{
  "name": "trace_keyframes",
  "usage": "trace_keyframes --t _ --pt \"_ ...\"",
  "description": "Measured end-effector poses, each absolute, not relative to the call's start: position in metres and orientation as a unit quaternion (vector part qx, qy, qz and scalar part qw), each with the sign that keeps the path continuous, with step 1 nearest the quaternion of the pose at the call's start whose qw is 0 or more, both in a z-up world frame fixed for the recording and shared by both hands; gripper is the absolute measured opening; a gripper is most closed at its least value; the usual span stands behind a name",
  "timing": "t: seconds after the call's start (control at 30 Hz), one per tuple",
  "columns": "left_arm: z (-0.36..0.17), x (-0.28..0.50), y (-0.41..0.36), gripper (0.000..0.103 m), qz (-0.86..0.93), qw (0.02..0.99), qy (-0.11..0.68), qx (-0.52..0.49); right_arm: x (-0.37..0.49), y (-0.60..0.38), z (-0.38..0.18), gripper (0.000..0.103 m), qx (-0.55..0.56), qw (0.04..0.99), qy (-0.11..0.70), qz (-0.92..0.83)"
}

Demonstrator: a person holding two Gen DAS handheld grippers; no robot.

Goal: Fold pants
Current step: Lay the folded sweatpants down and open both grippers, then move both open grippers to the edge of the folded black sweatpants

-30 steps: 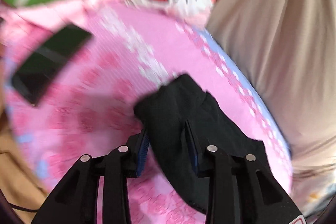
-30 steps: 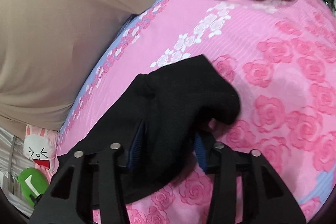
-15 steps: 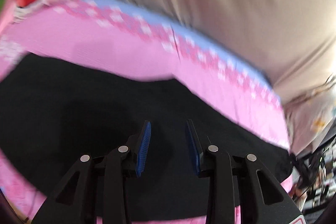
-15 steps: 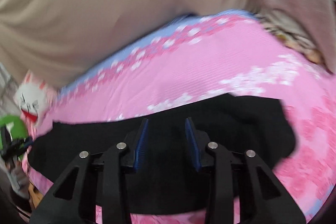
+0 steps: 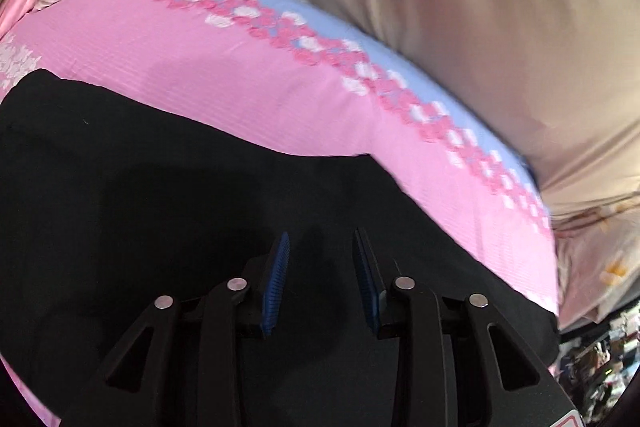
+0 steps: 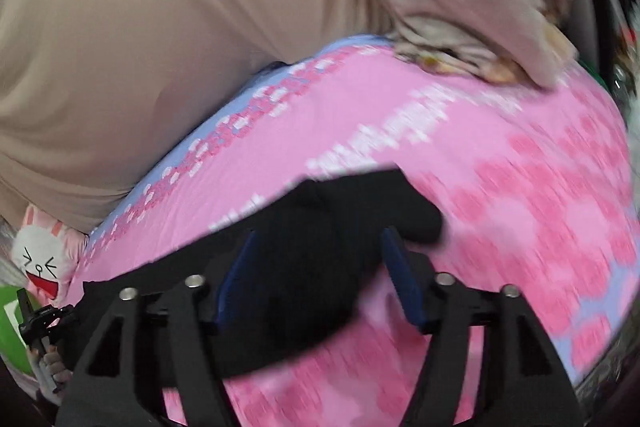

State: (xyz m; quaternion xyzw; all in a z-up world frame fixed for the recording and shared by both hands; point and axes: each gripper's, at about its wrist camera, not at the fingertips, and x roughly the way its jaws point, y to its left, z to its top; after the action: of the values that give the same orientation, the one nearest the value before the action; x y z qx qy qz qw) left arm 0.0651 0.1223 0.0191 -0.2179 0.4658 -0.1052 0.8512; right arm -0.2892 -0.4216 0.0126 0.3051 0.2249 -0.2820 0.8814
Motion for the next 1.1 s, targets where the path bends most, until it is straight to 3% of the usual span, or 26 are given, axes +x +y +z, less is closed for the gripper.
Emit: trace_keyframes --t 0.13,0.23,0.33,0.37,0.4,0.43,0.47,0.63,0.77,0.83,0.9,1.0,1.1 --pt "0.027 0.044 0.100 0.037 -0.138 0.862 0.447 -0.195 -0.316 -0.430 -0.010 0.068 0.389 0.867 0.204 -0.234" --pt "0.019 0.031 0.084 0.047 -0.164 0.862 0.442 -0.187 -0.294 -0.437 -0.022 0.074 0.413 0.858 0.216 -0.214" --pt "0.003 0.026 0.078 0.048 -0.169 0.855 0.453 -0.187 -0.264 -0.447 -0.019 0.078 0.412 0.863 0.213 -0.198" --pt "-0.002 0.023 0.079 0.048 -0.168 0.853 0.457 -0.189 -0.256 -0.453 -0.019 0.075 0.417 0.862 0.211 -0.195" --pt "-0.007 0.022 0.081 0.048 -0.169 0.851 0.460 -0.192 -0.247 -0.458 -0.020 0.066 0.417 0.860 0.217 -0.198" --pt "-0.010 0.020 0.083 0.048 -0.171 0.850 0.459 -0.195 -0.235 -0.464 -0.022 0.035 0.418 0.855 0.234 -0.200" --pt "-0.011 0.019 0.086 0.048 -0.174 0.849 0.458 -0.197 -0.230 -0.464 -0.019 0.023 0.417 0.853 0.237 -0.206" --pt "0.011 0.007 0.103 0.048 -0.167 0.868 0.429 -0.187 -0.195 -0.371 0.069 0.020 0.267 0.928 0.206 -0.155" --pt "0.022 0.006 0.116 0.048 -0.162 0.877 0.414 -0.184 -0.118 -0.257 0.089 0.024 0.182 0.949 0.257 -0.012" --pt "0.019 0.007 0.123 0.048 -0.165 0.872 0.416 -0.200 -0.070 -0.198 0.054 0.026 0.152 0.934 0.319 0.060" --pt "0.016 0.004 0.127 0.048 -0.167 0.869 0.417 -0.206 -0.042 -0.162 0.019 0.037 0.127 0.916 0.372 0.079" --pt "0.015 -0.003 0.133 0.048 -0.169 0.870 0.419 -0.197 -0.043 -0.141 -0.009 0.039 0.106 0.909 0.397 0.064" --pt "0.015 -0.009 0.140 0.049 -0.182 0.867 0.422 -0.193 -0.082 -0.171 0.010 0.062 0.140 0.924 0.355 0.016"
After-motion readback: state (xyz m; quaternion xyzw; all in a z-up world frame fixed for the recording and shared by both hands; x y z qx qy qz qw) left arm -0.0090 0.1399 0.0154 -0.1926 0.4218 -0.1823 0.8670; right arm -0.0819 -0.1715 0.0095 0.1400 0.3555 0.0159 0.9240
